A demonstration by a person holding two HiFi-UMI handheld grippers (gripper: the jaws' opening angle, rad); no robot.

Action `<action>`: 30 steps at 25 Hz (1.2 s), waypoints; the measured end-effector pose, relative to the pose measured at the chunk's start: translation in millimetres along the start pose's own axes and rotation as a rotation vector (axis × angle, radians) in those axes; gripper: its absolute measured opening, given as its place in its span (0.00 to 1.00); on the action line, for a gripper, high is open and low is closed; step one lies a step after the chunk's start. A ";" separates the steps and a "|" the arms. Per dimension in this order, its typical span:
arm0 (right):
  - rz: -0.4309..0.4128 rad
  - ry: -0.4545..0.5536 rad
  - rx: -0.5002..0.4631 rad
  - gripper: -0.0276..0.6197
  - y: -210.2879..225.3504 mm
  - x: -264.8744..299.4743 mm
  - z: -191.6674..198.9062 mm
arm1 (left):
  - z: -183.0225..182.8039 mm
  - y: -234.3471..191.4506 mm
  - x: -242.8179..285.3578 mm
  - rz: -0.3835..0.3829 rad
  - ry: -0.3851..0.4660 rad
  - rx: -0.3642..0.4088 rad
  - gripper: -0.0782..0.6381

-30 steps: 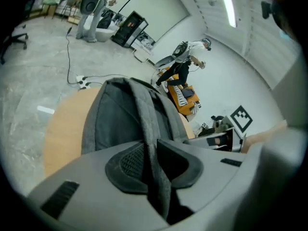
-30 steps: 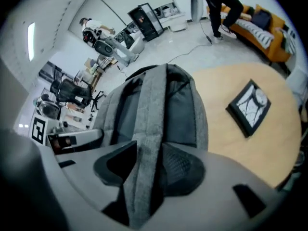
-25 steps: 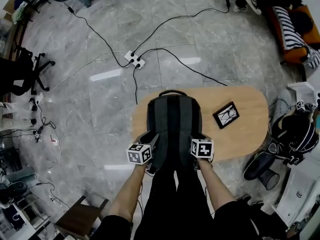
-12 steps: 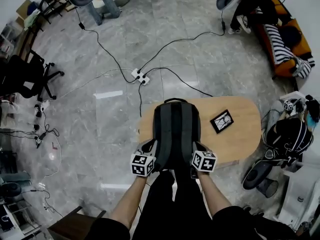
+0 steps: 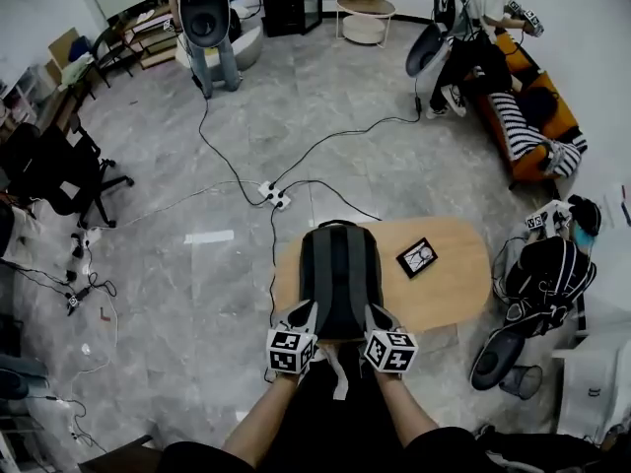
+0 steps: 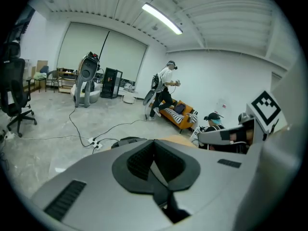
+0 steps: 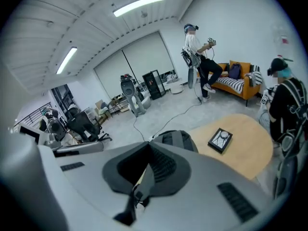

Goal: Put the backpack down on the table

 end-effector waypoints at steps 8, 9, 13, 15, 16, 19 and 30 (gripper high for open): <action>-0.052 0.115 -0.079 0.06 -8.7 -73.7 6.5 | 6.4 65.5 -48.8 -0.011 0.074 0.006 0.13; -0.058 0.120 -0.098 0.06 -9.0 -82.5 12.7 | 11.6 74.7 -53.6 -0.019 0.083 0.008 0.13; -0.084 0.150 -0.185 0.06 -13.0 -115.6 29.7 | 27.4 105.7 -73.4 -0.048 0.115 0.028 0.13; -0.090 0.163 -0.216 0.06 -11.1 -135.5 38.6 | 35.5 122.8 -83.9 -0.053 0.128 0.029 0.13; -0.094 0.170 -0.227 0.06 -9.4 -145.0 42.8 | 39.1 131.3 -88.3 -0.054 0.134 0.030 0.13; -0.116 0.190 -0.252 0.06 -6.8 -169.6 54.9 | 47.8 153.7 -100.7 -0.057 0.145 0.044 0.13; -0.175 0.215 -0.299 0.06 -16.5 -222.0 89.4 | 60.8 199.7 -142.1 -0.084 0.180 0.119 0.13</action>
Point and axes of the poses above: the fingertips, and each gripper's own axes: x forward along the fingers, y to its right, z out of its underside, the point moved 8 cm from there along -x, backward along the fingers, and after that the axes turned 7 degrees about -y, right-handed, at the moved point
